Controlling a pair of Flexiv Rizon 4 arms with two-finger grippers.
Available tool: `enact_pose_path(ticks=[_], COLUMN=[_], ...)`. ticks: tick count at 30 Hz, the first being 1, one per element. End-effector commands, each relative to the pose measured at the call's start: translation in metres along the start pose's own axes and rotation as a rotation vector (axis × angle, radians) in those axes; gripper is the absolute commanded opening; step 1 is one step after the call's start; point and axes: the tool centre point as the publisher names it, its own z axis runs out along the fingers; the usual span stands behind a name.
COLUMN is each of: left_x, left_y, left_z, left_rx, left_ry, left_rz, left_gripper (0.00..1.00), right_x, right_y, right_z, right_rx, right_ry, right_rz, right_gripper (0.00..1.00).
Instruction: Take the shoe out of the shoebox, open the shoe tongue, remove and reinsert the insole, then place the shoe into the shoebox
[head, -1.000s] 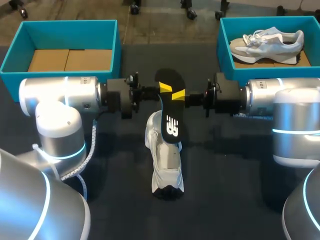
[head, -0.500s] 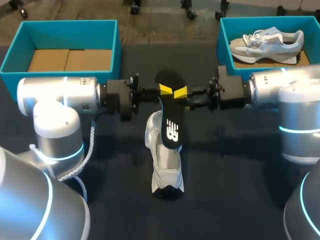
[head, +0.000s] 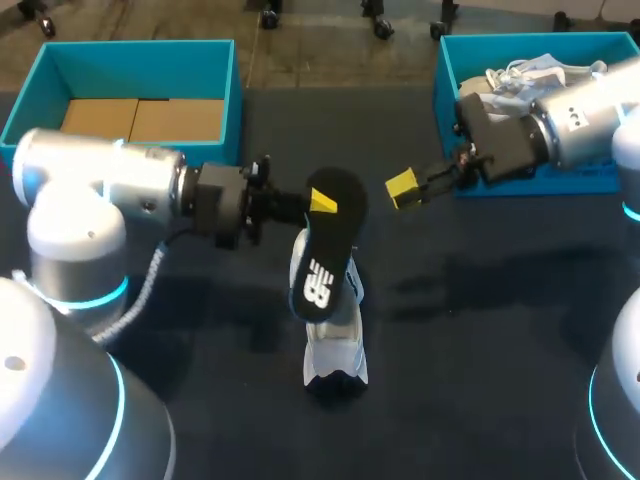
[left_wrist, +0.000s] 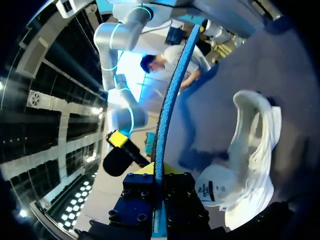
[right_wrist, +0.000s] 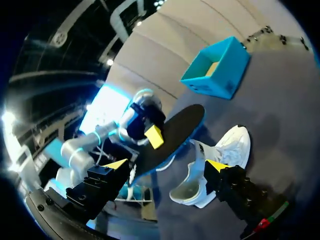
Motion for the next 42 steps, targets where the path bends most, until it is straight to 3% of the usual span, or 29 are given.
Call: enact_pose_path(ticks=[1,4,11,15,16,18,28,29,30,42], left_x=[-0.007,-0.005,0.005,0.004,0.001,-0.007,-0.007,-0.004,0.001,0.025], left_y=[0.012,0.008,-0.028,-0.048,-0.057,-0.066,-0.066,-0.067,-0.073,-0.12], left_z=[-0.005,-0.002,0.01,0.016,0.018,0.019,0.019,0.021,0.022,0.022], left_rx=[0.088,0.079,0.028,-0.023,-0.014,-0.043,-0.043,-0.076,-0.047,-0.038], left_ry=[0.066,0.056,-0.004,-0.01,-0.016,0.029,0.029,0.022,0.031,-0.008], left_rz=[-0.004,-0.008,-0.057,-0.123,-0.226,-0.348,-0.348,-0.365,-0.4,-0.589], left_gripper=[0.0,0.0,0.0,0.0,0.0,0.0,0.0,0.0,0.0,0.0], right_x=[-0.006,-0.006,0.005,0.007,0.007,0.007,0.007,0.007,0.007,-0.014], right_y=[0.006,0.006,-0.009,-0.02,-0.025,-0.031,-0.031,-0.031,-0.031,-0.075], right_z=[-0.003,-0.003,-0.025,-0.034,-0.035,-0.038,-0.038,-0.038,-0.038,-0.012], right_rx=[0.085,0.085,0.224,0.194,0.181,0.175,0.175,0.175,0.175,0.35], right_ry=[0.014,0.014,-0.127,-0.232,-0.285,-0.297,-0.297,-0.297,-0.297,-0.367], right_rz=[0.001,0.001,-0.139,-0.168,-0.198,-0.208,-0.208,-0.208,-0.208,-0.31], right_gripper=[1.0,1.0,1.0,1.0,1.0,1.0,1.0,1.0,1.0,1.0])
